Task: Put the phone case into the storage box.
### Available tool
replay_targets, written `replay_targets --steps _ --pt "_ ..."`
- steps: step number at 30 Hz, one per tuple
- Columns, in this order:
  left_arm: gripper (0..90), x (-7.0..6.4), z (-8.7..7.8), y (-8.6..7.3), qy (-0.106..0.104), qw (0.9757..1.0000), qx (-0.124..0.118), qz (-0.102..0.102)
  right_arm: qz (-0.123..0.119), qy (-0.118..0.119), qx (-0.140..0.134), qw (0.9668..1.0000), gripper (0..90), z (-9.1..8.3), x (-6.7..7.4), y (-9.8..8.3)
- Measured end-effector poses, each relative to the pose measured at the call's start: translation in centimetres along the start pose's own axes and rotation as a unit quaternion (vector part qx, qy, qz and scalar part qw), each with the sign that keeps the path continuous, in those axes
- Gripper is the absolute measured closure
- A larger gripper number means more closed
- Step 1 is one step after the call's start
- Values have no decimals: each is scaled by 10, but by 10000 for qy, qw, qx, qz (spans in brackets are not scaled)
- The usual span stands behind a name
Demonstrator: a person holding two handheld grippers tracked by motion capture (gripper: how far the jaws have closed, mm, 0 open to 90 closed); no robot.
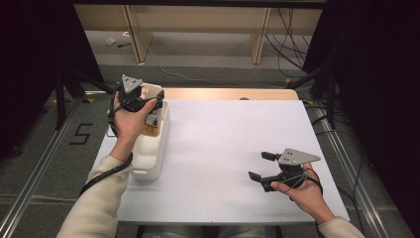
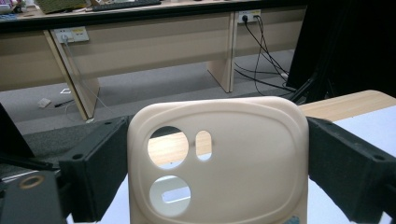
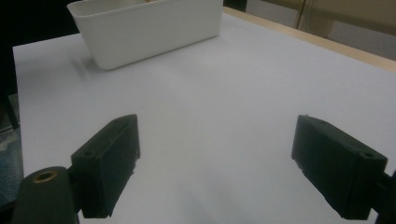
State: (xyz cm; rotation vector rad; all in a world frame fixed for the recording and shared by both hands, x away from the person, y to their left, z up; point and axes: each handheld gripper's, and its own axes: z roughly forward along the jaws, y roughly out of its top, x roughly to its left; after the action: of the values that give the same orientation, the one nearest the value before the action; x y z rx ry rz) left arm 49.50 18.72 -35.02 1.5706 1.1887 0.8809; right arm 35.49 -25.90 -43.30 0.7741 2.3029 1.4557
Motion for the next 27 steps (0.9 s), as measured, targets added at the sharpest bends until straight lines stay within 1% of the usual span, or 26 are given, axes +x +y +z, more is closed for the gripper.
replay_targets --steps 11,14,21,27 --pt "107 3 5 -3 33 10000 37 -43 3 3 2 10000 163 0 0 0" --pt "107 4 8 -4 54 10000 60 -38 16 22 1 10000 163 1 0 0" --pt "107 5 15 -5 48 9999 90 -109 25 22 2 10000 163 1 0 0" --pt "106 4 22 -5 74 9998 126 -99 28 22 -6 10000 163 1 0 -1"
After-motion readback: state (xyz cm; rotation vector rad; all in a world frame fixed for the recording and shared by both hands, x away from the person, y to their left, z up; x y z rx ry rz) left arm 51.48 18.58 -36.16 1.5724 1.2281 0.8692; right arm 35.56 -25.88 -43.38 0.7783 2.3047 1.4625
